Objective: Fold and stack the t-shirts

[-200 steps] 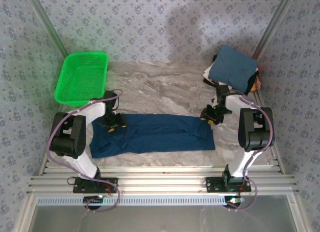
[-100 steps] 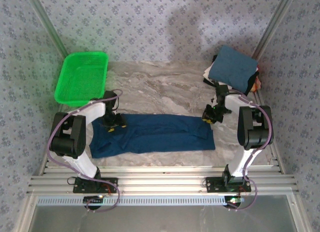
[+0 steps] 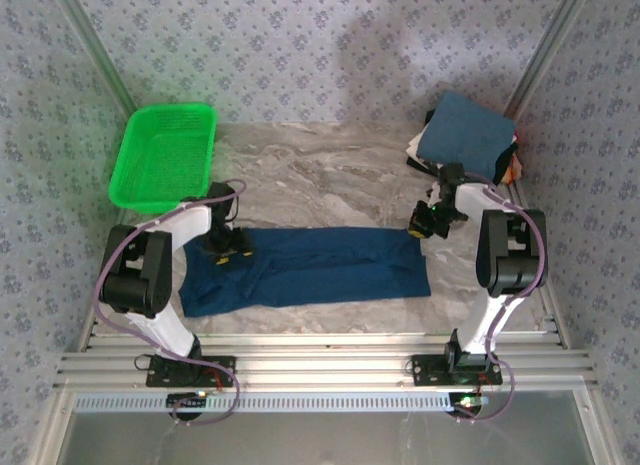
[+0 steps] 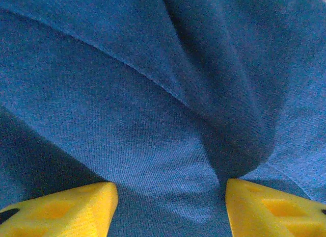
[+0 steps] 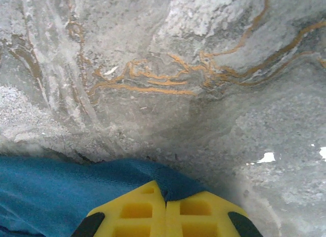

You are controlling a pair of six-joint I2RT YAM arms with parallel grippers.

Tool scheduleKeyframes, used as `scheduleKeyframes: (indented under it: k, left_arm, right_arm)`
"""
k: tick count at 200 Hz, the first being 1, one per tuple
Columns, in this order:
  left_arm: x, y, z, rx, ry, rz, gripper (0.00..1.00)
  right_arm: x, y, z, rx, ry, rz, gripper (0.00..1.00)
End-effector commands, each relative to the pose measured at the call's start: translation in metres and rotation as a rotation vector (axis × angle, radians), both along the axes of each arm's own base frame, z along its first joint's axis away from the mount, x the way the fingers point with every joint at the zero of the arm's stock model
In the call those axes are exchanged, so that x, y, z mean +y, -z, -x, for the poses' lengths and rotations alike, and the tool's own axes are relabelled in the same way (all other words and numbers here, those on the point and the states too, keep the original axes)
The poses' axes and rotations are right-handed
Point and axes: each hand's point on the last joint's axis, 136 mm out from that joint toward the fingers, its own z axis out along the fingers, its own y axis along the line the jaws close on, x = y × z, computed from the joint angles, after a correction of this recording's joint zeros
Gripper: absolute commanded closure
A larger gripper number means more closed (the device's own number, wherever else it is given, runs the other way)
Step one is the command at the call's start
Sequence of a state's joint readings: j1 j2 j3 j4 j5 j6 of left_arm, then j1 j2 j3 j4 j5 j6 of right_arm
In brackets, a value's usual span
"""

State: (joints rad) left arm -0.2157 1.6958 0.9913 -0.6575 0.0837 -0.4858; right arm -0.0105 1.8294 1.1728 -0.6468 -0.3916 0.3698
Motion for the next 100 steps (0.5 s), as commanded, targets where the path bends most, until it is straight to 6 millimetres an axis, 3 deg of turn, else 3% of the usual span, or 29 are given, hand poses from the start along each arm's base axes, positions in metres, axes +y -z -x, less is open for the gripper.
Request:
scheduleKeyframes:
  k: [1,49,100]
  left_arm:
    - [0.016,0.022,0.017,0.060,0.013,-0.073,0.39]
    - [0.020,0.025,0.021,0.067,0.023,-0.097,0.39]
    - [0.021,0.025,0.021,0.069,0.033,-0.102,0.39]
  right_arm:
    - [-0.006,-0.003,-0.009,0.001,-0.015,-0.006,1.00]
    - [-0.007,-0.003,-0.021,0.015,-0.013,-0.059,0.99]
    - [-0.007,-0.005,-0.033,0.035,0.003,-0.180,0.89]
